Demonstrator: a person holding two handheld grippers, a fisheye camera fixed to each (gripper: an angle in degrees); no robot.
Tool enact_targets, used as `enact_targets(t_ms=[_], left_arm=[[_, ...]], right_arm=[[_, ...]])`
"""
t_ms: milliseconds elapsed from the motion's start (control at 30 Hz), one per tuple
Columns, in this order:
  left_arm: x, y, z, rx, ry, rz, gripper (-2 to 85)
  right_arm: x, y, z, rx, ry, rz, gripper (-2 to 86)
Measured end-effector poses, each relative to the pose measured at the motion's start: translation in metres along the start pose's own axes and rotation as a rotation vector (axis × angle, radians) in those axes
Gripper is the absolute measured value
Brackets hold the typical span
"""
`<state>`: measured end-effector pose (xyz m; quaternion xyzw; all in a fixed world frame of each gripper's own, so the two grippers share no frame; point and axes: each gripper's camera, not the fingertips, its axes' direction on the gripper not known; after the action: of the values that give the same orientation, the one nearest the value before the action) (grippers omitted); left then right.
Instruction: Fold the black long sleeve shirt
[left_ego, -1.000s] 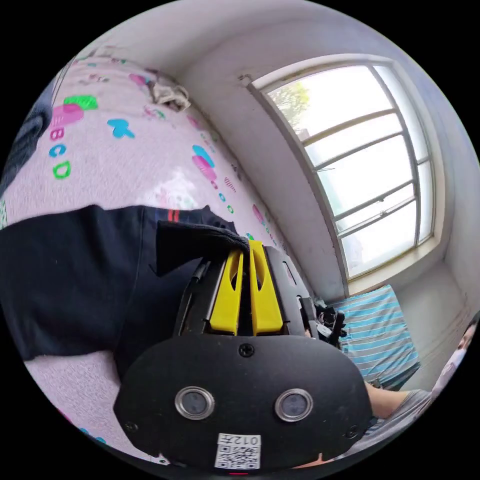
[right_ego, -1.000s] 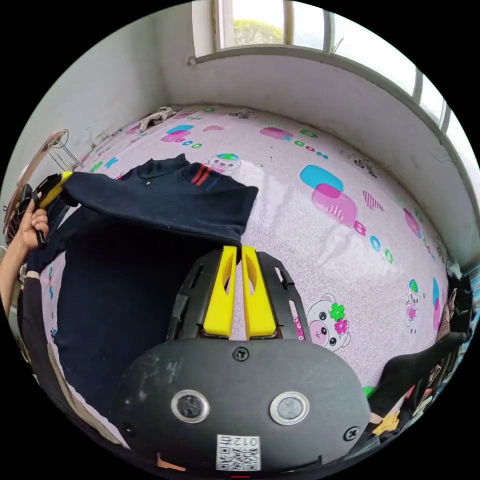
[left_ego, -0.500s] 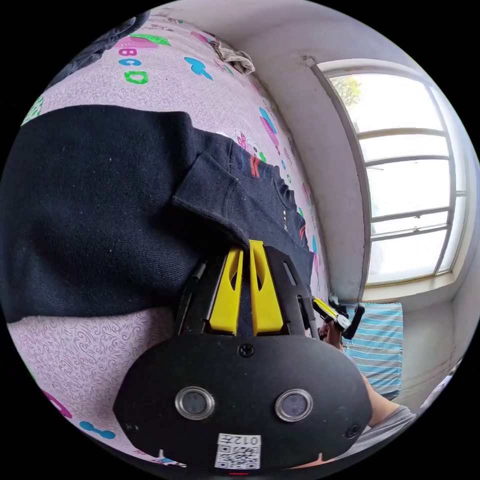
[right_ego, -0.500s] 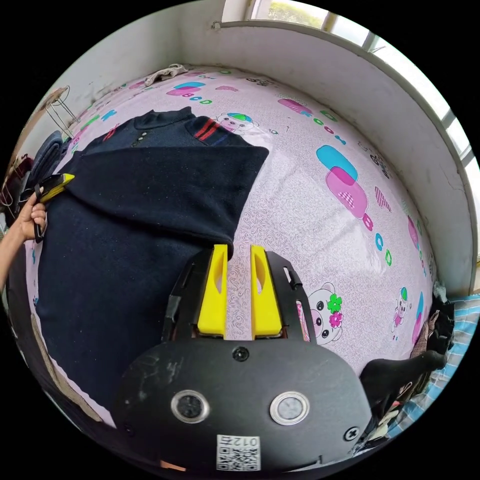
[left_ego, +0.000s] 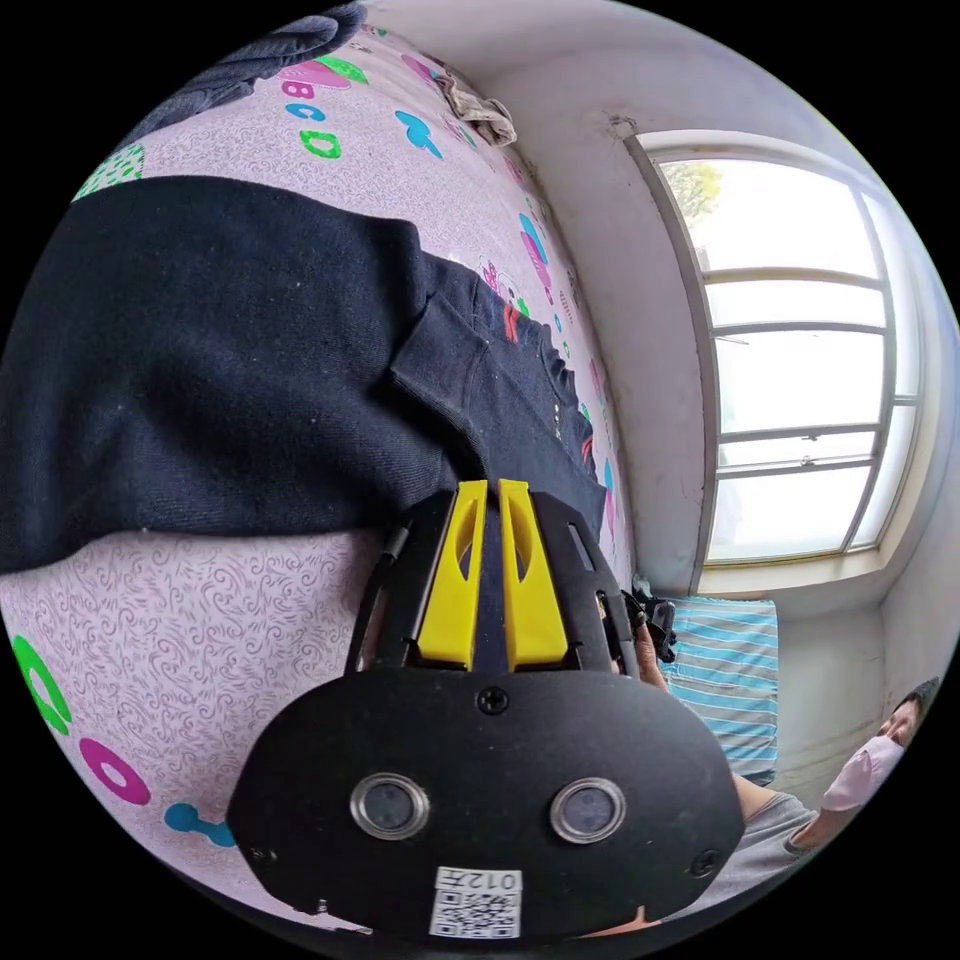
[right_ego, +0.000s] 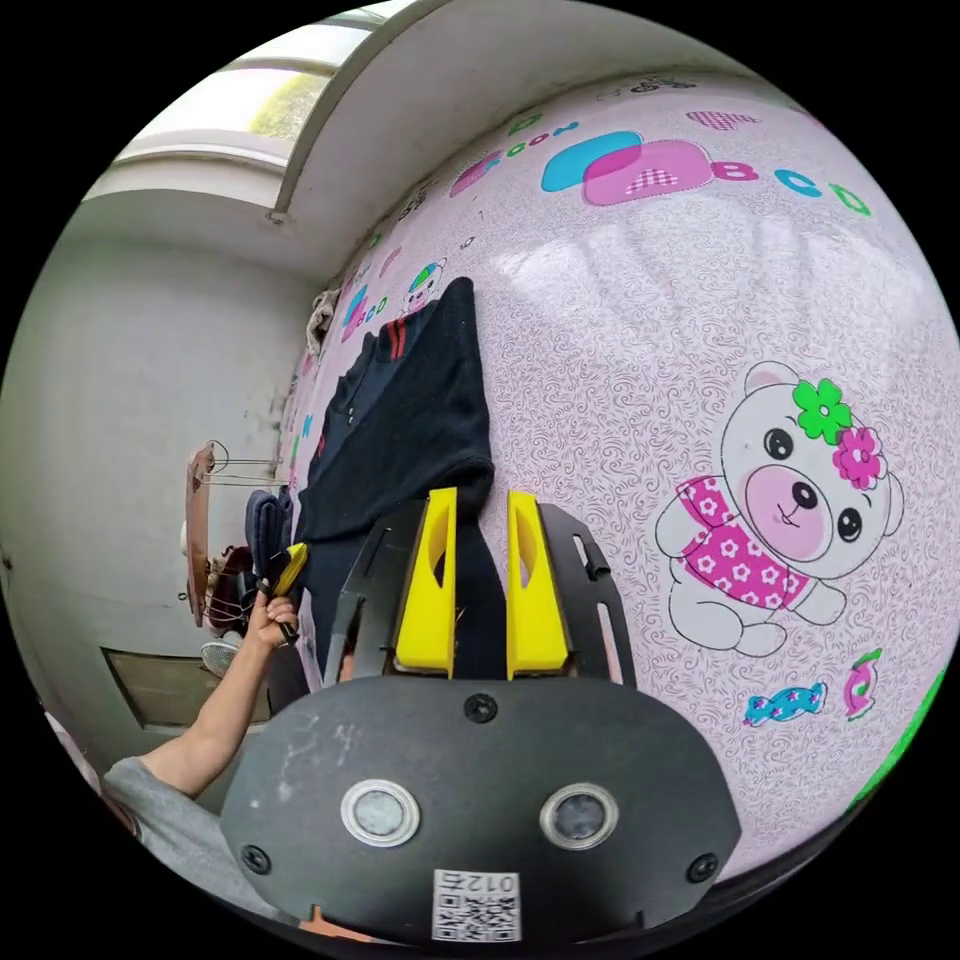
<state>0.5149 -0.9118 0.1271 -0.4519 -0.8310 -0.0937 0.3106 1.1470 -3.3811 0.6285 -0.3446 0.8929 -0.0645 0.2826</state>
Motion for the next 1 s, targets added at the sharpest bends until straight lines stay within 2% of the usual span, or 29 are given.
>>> enact_targets(t_ms=[200,333,400,467,533,700,767,867,933,967,1000], left_arm=[[0.018,0.062,-0.007,-0.035,-0.096,0.132,0.8],[0.054,0.135,0.013,-0.15,-0.253,0.363,0.7],[0.061,0.165,0.023,-0.192,-0.283,0.411,0.7],[0.062,0.19,0.036,-0.257,-0.304,0.429,0.7],[0.059,0.22,0.056,-0.349,-0.433,0.46,0.7],[0.059,0.252,0.06,-0.32,-0.496,0.474,0.7],[0.063,0.26,0.056,-0.3,-0.494,0.483,0.8],[0.067,0.278,0.059,-0.339,-0.575,0.511,0.7],[0.064,0.297,0.075,-0.453,-0.63,0.555,0.7],[0.064,0.301,0.078,-0.461,-0.646,0.567,0.7],[0.066,0.309,0.08,-0.44,-0.668,0.603,0.6]], right_arm=[[-0.05,0.029,-0.028,0.047,0.31,-0.141,1.1],[-0.087,0.089,-0.043,-0.015,0.317,-0.276,-0.4],[-0.096,0.136,-0.033,-0.116,0.311,-0.324,-0.7],[-0.095,0.167,-0.017,-0.186,0.404,-0.339,-0.7],[-0.095,0.193,-0.01,-0.211,0.476,-0.386,-0.7],[-0.114,0.243,-0.01,-0.219,0.658,-0.417,-0.7],[-0.126,0.27,-0.024,-0.178,0.604,-0.437,-0.7],[-0.123,0.324,-0.017,-0.276,0.558,-0.409,-0.7],[-0.109,0.36,0.0,-0.349,0.627,-0.412,-0.8],[-0.097,0.383,0.009,-0.381,0.668,-0.429,-0.8],[-0.092,0.399,0.003,-0.326,0.664,-0.439,-0.8]])
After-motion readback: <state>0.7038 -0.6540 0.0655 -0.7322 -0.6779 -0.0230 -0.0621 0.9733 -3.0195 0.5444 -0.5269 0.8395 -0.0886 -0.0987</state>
